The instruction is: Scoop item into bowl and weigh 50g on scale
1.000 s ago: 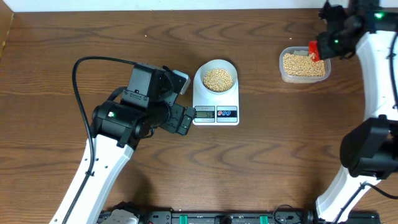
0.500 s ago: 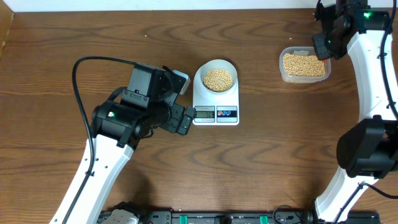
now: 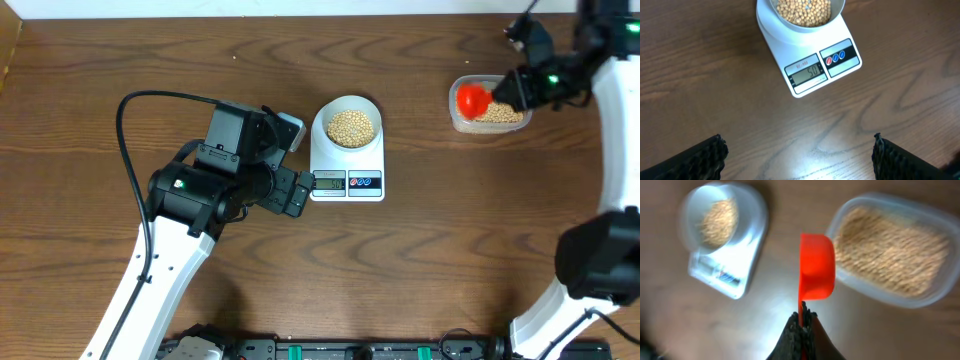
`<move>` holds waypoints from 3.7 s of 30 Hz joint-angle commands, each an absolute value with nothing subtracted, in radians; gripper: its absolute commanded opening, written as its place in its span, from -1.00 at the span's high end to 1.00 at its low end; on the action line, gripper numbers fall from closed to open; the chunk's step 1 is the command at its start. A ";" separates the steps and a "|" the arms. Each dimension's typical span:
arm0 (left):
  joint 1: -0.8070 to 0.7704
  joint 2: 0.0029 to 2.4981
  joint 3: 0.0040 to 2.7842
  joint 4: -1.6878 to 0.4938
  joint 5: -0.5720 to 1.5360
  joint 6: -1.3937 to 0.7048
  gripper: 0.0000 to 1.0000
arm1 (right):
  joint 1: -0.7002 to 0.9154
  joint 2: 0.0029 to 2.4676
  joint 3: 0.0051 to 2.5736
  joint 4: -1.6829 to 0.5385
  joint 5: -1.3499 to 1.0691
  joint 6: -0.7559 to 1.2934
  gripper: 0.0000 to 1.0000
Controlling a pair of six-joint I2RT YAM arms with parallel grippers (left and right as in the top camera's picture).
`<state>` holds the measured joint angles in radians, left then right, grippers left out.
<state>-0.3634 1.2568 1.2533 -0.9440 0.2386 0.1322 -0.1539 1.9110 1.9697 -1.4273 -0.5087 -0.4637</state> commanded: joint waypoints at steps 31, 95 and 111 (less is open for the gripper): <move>-0.359 1.262 1.252 -0.949 0.250 0.142 -0.89 | -0.401 1.891 1.249 -1.235 -0.553 -0.392 0.97; -0.359 1.262 1.252 -0.949 0.250 0.142 -0.89 | -0.156 1.394 1.687 -1.220 -0.291 -0.101 -0.98; -0.359 1.262 1.252 -0.949 0.250 0.142 -0.89 | -0.136 0.910 0.954 -0.520 -0.321 -0.277 -0.99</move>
<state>-0.3634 1.2568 1.2514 -0.9436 0.2386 0.1322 -0.1432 0.9951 1.0836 -0.5850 -0.3084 -0.2584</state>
